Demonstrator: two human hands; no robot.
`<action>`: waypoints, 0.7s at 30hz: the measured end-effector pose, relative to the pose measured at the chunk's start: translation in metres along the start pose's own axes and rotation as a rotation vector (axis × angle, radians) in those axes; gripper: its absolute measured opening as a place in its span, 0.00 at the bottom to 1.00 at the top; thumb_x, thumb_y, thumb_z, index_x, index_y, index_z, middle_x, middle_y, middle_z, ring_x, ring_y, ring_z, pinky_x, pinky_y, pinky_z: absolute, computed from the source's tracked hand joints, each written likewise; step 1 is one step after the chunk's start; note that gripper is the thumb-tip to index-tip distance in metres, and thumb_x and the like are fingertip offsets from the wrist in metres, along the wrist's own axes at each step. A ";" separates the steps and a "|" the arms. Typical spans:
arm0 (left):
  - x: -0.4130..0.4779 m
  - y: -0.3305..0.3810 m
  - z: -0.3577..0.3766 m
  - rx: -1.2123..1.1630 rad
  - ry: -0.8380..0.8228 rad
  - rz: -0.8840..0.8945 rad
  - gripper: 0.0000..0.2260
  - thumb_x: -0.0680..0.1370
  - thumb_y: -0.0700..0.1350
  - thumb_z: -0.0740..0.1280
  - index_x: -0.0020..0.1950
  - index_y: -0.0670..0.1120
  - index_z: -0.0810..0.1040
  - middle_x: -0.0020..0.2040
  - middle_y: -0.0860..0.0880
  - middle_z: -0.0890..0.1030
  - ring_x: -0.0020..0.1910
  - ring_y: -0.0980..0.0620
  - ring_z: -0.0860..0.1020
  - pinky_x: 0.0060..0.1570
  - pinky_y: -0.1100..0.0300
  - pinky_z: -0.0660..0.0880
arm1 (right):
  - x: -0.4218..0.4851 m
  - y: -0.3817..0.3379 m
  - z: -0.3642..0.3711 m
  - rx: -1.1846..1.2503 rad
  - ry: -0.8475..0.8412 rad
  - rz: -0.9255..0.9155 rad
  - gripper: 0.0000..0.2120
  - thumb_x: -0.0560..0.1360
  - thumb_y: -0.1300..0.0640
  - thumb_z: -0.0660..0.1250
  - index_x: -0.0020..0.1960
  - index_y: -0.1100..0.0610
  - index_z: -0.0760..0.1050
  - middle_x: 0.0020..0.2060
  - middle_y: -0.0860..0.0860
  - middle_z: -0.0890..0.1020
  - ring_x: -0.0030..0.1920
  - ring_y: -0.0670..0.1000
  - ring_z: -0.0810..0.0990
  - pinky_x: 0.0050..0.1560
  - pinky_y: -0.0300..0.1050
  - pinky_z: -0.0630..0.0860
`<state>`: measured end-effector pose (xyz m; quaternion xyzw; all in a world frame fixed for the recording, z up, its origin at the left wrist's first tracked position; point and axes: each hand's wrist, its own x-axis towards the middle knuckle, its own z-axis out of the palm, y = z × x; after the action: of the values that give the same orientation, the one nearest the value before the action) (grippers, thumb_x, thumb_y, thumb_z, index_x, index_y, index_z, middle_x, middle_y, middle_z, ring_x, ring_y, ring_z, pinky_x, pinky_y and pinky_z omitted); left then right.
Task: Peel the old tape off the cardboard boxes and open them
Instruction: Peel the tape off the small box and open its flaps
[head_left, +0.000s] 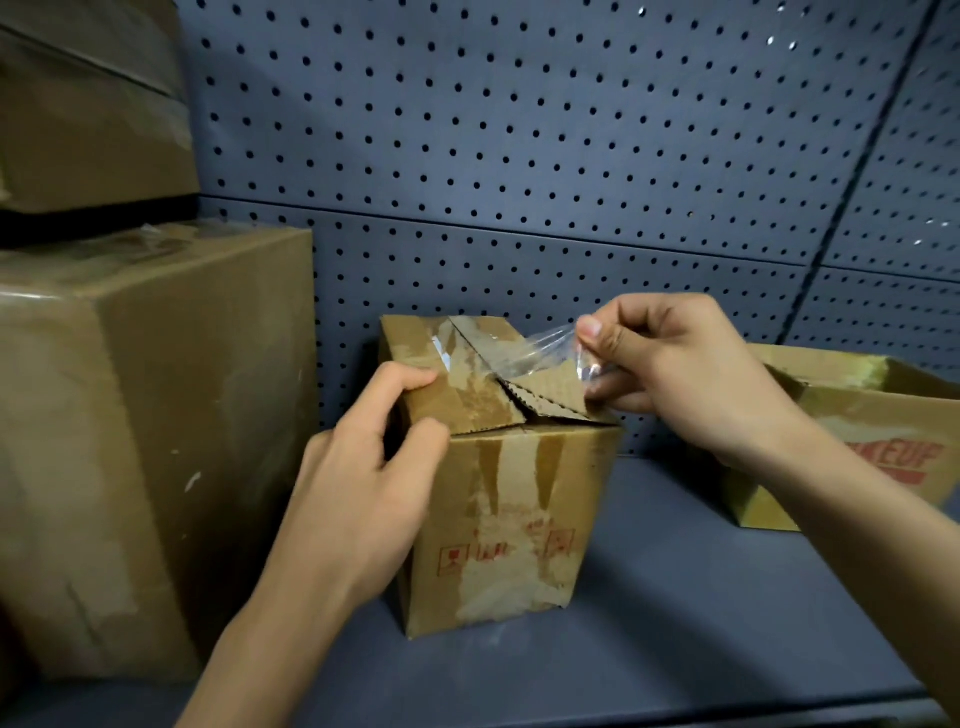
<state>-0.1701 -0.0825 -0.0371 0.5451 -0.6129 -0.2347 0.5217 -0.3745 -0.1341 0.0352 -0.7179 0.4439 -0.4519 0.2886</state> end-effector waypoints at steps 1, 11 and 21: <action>0.002 0.003 -0.001 -0.003 -0.005 -0.024 0.12 0.76 0.62 0.54 0.55 0.63 0.72 0.38 0.57 0.80 0.39 0.62 0.77 0.34 0.64 0.67 | 0.001 -0.002 0.002 -0.027 -0.023 -0.028 0.14 0.80 0.58 0.65 0.38 0.62 0.76 0.27 0.48 0.79 0.29 0.44 0.81 0.32 0.33 0.77; 0.006 0.046 -0.003 0.594 -0.060 -0.213 0.48 0.48 0.87 0.53 0.64 0.68 0.67 0.68 0.52 0.74 0.65 0.43 0.74 0.60 0.48 0.72 | 0.008 -0.017 0.012 0.015 -0.319 -0.161 0.11 0.79 0.60 0.66 0.41 0.66 0.79 0.31 0.54 0.82 0.32 0.48 0.79 0.37 0.37 0.76; 0.011 0.046 -0.004 0.643 -0.116 -0.137 0.35 0.59 0.81 0.54 0.65 0.72 0.62 0.64 0.60 0.73 0.61 0.46 0.75 0.53 0.50 0.70 | 0.016 -0.028 0.013 0.008 -0.364 -0.190 0.13 0.79 0.61 0.68 0.45 0.73 0.79 0.33 0.61 0.83 0.34 0.53 0.81 0.41 0.50 0.83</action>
<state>-0.1842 -0.0775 0.0078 0.7074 -0.6461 -0.0944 0.2705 -0.3489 -0.1360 0.0593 -0.8253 0.3130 -0.3415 0.3228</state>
